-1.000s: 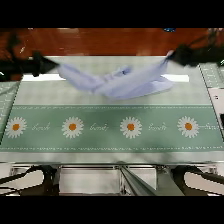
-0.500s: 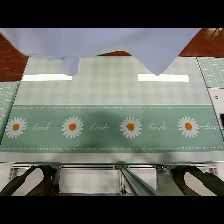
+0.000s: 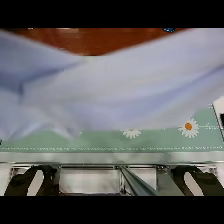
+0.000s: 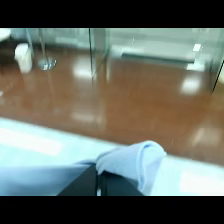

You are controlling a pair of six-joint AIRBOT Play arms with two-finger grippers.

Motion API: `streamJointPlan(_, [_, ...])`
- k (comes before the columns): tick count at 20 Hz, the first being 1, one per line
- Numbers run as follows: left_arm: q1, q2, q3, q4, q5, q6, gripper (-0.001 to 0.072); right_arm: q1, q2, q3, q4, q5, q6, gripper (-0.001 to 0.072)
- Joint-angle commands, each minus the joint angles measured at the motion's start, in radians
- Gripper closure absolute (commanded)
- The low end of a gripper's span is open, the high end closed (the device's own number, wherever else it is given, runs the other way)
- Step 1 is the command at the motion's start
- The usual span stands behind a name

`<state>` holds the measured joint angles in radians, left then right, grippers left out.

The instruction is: Fold the shirts.

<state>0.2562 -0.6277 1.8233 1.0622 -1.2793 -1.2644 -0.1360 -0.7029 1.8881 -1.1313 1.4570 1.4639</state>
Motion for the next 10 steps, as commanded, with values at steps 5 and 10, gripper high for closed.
streamJointPlan(5, [-0.199,0.045,-0.536,0.337,-0.025,-0.216,0.0688,0.001,0.069,-0.520,-0.009,-0.055,0.028,0.0694])
streamJointPlan(10, [-0.200,-0.240,-0.869,0.256,0.367,-0.342,0.0688,0.001,-0.254,-0.666,0.032,-0.248,-0.048,0.0693])
